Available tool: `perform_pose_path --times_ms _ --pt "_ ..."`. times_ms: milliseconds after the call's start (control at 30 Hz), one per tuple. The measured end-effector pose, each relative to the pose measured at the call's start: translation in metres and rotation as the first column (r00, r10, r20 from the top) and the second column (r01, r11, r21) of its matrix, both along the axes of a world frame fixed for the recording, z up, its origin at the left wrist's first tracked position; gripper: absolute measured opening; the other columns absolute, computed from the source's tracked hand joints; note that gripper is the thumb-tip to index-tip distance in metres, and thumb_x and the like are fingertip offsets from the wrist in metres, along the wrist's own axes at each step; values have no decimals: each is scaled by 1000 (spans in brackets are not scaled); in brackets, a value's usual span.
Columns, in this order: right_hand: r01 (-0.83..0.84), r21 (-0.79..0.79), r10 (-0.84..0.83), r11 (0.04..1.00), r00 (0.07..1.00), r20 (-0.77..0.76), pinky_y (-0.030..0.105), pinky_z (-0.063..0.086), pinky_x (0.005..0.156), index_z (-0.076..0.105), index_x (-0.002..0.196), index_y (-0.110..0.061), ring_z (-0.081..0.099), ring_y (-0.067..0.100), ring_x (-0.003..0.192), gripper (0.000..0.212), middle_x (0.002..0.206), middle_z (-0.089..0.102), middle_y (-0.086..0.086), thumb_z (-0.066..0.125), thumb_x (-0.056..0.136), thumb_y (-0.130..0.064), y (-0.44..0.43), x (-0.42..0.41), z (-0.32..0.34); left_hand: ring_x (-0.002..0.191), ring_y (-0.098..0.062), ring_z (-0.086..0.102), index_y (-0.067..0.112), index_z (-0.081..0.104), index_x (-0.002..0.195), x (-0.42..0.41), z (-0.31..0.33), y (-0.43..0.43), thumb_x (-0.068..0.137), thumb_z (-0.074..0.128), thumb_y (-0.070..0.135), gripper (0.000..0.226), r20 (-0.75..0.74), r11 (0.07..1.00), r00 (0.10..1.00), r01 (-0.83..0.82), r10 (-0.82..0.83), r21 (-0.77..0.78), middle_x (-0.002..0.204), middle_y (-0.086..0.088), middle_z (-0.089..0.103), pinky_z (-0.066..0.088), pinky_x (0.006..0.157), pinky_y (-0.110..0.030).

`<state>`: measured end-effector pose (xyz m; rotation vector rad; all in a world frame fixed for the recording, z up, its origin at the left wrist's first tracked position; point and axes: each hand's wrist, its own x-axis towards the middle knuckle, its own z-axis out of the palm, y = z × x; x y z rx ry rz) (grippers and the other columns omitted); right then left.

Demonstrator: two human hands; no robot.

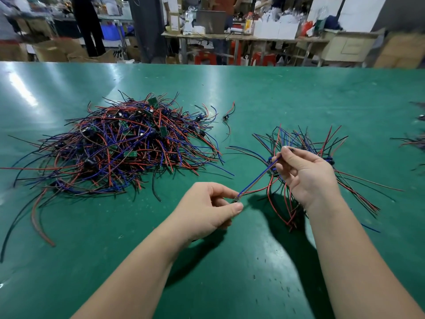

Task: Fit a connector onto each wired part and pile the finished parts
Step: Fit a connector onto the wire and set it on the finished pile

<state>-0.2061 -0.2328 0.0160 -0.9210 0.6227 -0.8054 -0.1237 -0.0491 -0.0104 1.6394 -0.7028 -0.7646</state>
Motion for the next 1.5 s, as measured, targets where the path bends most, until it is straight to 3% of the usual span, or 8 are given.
perform_pose_path --times_ms 233,367,467,633,1000,1167,1300,1500 --pt "95 27 -94 995 995 -30 11 29 33 52 67 -12 44 4 34 25 47 53 -4 61 90 -12 -6 -3 7 49 -4 42 35 66 89 7 -3 4 90 63 21 14 372 983 921 56 -118 173 59 13 54 33 50 -16" --pt "58 31 -59 998 998 29 14 41 38 56 74 -10 54 7 41 28 50 58 -2 53 97 -26 -10 -8 10 59 -11 54 21 69 87 9 8 4 86 65 16 7 -98 989 990 87 -99 -120 68 3 61 42 59 -21" --pt "-88 24 90 996 991 -99 16 46 41 59 83 -7 61 12 45 28 57 64 6 46 100 -24 1 -2 6 62 -12 65 19 69 86 10 17 4 72 64 26 17 -444 938 887 -39 -126 -343 74 -1 68 53 61 -20" --pt "-524 -240 441 817 837 -323 19 46 45 64 83 -6 60 14 48 14 68 64 10 72 73 0 37 8 -9 62 -12 69 18 65 81 13 23 3 71 63 28 14 -653 876 751 -244 -101 -417 75 -4 73 57 61 -22" --pt "-390 -52 393 920 915 95 14 45 48 74 65 -12 58 7 49 5 61 67 2 70 61 -13 69 22 -10 60 -12 68 17 62 77 4 12 -6 67 69 27 16 -433 790 877 -411 207 -456 79 -7 74 56 60 -21" --pt "-320 206 282 925 940 193 14 45 42 64 68 -10 60 8 49 6 62 66 4 68 63 -12 57 22 0 76 -17 72 16 71 89 -2 11 -4 80 63 6 16 -229 849 973 -151 37 -507 93 0 74 56 74 -23" --pt "-326 185 289 927 936 200 16 47 44 69 59 -14 57 8 45 6 59 63 3 68 65 -14 44 15 4 95 -10 69 24 78 79 0 10 -1 84 49 -22 55 -81 896 995 11 -52 -444 106 12 72 52 82 -18" --pt "-472 69 454 879 873 179 17 48 44 77 67 -14 56 6 47 12 59 62 0 65 68 -16 37 5 7 84 -17 72 16 67 101 4 12 -2 80 52 30 29 -316 917 933 32 -170 -398 96 -4 75 56 75 -24"
